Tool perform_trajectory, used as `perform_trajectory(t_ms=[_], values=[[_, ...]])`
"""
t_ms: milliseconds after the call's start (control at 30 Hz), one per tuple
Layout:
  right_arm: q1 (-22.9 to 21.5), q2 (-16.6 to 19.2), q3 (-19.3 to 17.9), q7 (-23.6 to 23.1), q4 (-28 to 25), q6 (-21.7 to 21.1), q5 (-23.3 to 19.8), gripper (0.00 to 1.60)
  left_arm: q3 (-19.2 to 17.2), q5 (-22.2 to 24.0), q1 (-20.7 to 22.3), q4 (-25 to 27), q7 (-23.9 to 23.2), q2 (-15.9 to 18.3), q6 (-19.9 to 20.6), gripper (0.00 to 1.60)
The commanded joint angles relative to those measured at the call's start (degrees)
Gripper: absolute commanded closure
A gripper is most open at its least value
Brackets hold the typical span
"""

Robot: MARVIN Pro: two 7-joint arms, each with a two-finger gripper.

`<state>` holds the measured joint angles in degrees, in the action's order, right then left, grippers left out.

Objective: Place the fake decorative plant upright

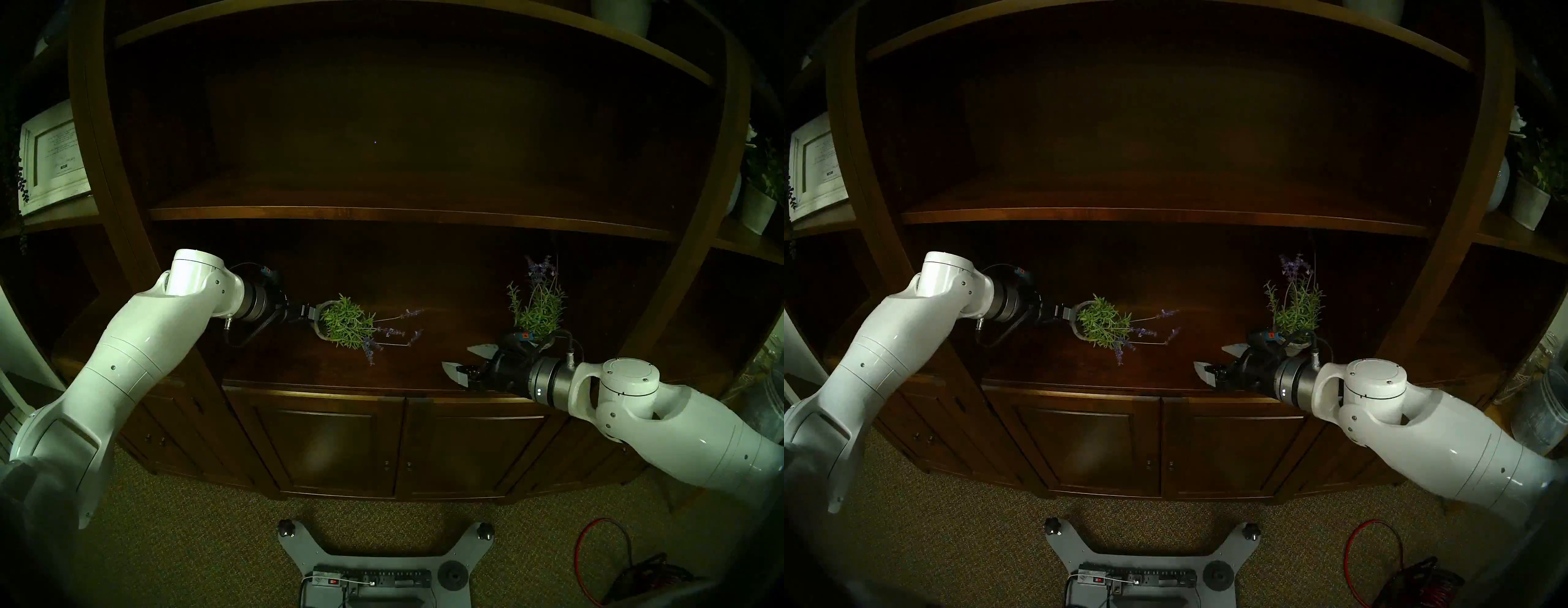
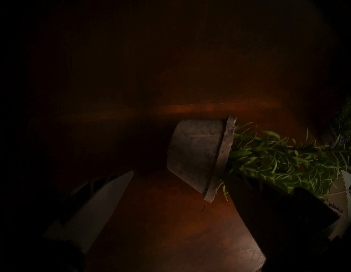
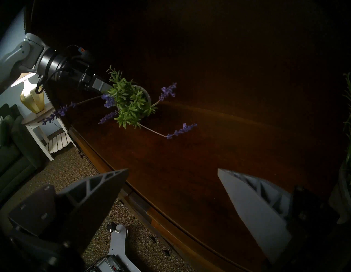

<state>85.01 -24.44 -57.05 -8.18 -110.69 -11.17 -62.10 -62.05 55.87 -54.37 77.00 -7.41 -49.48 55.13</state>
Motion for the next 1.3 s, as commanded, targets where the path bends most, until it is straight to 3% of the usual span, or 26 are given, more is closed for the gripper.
perform_trajectory(t_ms=[0,400,600,933,1267], values=[[-1.12,0.0,-1.33,0.14,-0.75,0.93,-0.13,0.0,0.1,1.38,1.43,0.76,1.25,0.96,-0.13,0.0],[-1.12,0.0,-1.33,0.14,-0.75,0.94,-0.13,0.0,2.36,-0.25,1.42,2.23,1.18,1.26,-0.32,0.0],[-1.13,0.0,-1.33,0.13,-0.75,0.92,-0.13,0.0,2.92,-0.9,0.51,4.6,0.49,2.06,-2.45,0.0],[-1.15,-0.01,-1.31,0.12,-0.74,0.88,-0.12,0.0,5.0,-3.49,-1.17,8.54,-3.11,3.83,-9.29,0.0],[-1.13,0.0,-1.32,0.14,-0.75,0.93,-0.13,0.0,5.18,-3.68,-2.58,9.3,-3.28,4.18,-9.7,0.0]])
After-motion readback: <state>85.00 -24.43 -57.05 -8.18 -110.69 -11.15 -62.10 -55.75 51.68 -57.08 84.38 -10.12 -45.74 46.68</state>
